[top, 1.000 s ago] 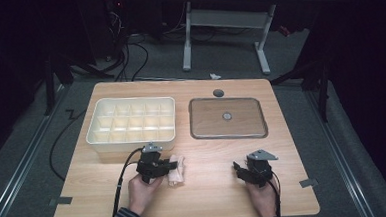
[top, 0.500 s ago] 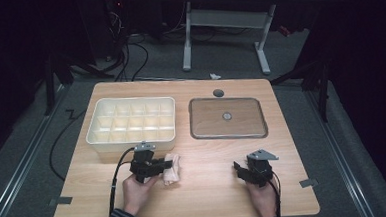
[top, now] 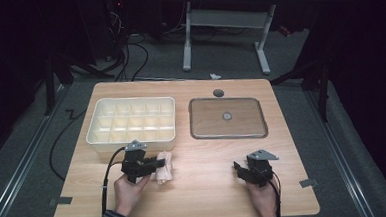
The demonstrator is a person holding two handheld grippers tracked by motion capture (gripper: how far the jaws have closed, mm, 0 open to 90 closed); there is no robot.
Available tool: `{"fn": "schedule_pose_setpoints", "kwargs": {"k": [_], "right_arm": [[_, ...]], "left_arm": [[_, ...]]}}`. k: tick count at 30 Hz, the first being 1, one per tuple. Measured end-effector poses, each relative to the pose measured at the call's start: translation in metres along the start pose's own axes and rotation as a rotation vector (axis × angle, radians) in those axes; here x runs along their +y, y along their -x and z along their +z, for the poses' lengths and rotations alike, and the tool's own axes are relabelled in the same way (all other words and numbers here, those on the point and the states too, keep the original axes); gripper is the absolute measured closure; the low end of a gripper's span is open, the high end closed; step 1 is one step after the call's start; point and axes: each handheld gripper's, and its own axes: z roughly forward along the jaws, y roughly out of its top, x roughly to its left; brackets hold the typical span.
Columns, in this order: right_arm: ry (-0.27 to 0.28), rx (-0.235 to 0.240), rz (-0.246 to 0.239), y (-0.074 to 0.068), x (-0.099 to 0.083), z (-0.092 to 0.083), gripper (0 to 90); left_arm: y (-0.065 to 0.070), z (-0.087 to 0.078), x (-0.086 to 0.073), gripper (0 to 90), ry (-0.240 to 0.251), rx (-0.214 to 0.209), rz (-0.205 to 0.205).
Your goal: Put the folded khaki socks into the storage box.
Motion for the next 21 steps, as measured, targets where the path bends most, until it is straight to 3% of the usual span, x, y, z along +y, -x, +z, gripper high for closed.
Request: {"fn": "schedule_pose_setpoints", "kwargs": {"k": [9, 21], "right_arm": [[-0.001, -0.008, -0.008, -0.001, 0.000, 0.001, 41.8], [-0.002, -0.009, -0.008, -0.001, 0.000, 0.001, 40.9]], "left_arm": [[-0.003, -0.010, 0.001, 73.7, 0.008, 0.021, -0.002], [-0.009, -0.018, 0.001, 73.6, 0.007, 0.010, 0.000]]}}
